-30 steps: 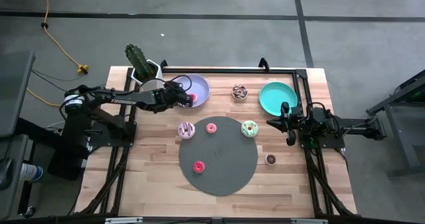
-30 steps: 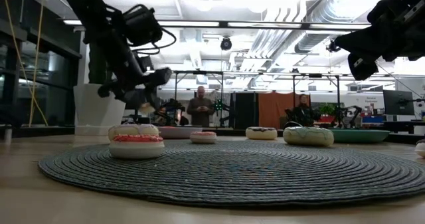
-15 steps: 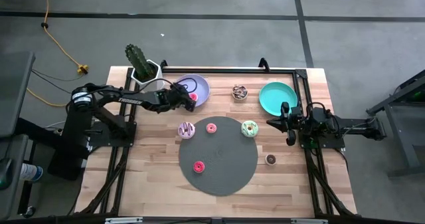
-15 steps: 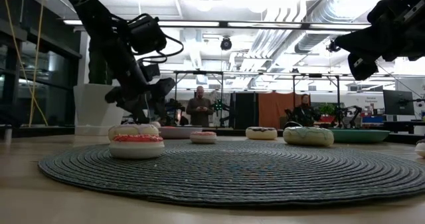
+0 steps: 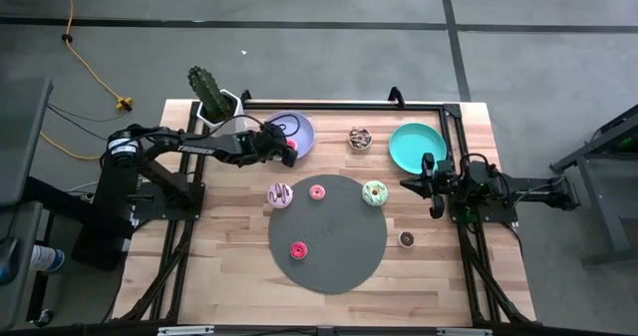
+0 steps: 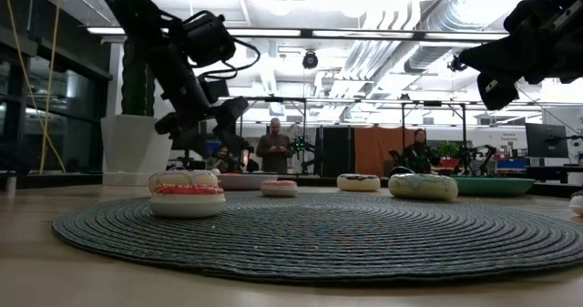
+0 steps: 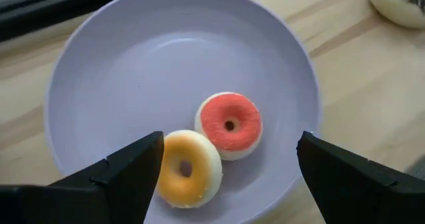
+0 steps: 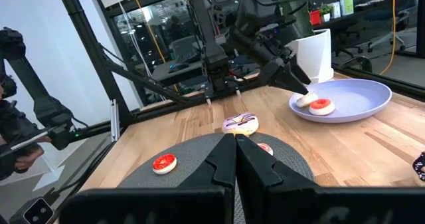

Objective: Pick & Place donuts
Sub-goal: Put the small yellow doughnut on the purple plate

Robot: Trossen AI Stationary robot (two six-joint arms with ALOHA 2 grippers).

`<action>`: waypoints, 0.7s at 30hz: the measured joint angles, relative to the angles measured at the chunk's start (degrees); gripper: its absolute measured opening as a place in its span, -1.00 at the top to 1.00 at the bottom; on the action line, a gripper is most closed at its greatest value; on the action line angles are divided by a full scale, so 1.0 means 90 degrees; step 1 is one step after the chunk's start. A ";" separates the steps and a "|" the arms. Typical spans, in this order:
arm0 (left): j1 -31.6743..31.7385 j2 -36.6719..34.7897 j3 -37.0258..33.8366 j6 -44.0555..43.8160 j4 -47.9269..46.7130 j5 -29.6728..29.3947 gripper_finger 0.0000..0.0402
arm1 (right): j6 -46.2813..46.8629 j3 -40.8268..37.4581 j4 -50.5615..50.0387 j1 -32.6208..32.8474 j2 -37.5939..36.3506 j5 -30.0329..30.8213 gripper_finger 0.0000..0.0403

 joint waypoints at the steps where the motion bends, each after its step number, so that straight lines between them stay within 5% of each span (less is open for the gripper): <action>1: 0.0000 -0.0001 0.0057 0.0119 -0.0142 -0.0009 -0.67 | -0.0001 0.0001 -0.0001 -0.0002 0.0000 0.0000 1.00; 14: -0.0172 0.1086 0.1939 0.2167 -0.2616 -0.0153 -0.67 | -0.0001 0.0000 -0.0001 -0.0001 -0.0001 0.0006 1.00; 21: -0.0301 0.2033 0.3074 0.1831 -0.4200 -0.0442 -0.67 | -0.0002 0.0002 -0.0002 0.0000 0.0000 0.0003 1.00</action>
